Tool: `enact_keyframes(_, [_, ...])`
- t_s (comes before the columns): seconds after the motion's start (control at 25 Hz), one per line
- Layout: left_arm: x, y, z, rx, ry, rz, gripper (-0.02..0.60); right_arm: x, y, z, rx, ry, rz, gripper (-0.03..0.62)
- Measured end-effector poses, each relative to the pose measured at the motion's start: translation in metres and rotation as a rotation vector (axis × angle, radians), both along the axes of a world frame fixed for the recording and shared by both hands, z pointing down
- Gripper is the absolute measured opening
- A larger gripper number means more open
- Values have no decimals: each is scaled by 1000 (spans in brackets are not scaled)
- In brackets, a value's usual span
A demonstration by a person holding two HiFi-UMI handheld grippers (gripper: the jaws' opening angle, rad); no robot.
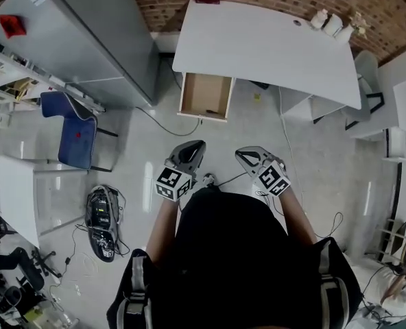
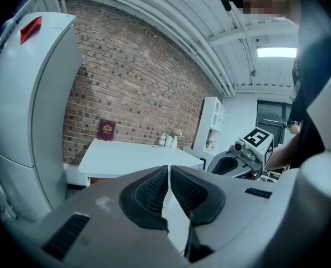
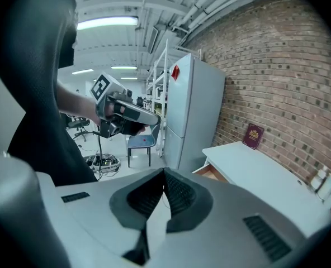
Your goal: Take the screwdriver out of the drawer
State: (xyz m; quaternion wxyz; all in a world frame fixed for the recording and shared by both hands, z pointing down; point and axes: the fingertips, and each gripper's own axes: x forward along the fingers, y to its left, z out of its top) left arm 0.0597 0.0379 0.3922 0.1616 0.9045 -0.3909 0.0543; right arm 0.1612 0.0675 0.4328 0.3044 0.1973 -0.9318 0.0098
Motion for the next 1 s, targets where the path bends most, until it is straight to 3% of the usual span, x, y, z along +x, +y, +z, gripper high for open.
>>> enact_keyframes(0.44, [-58, -22, 11, -14, 26, -48, 25, -53, -26, 13, -6, 53, -70, 55])
enact_keyframes(1.0, [-85, -24, 16, -26, 51, -105, 25, -52, -52, 27, 0, 120, -99, 55])
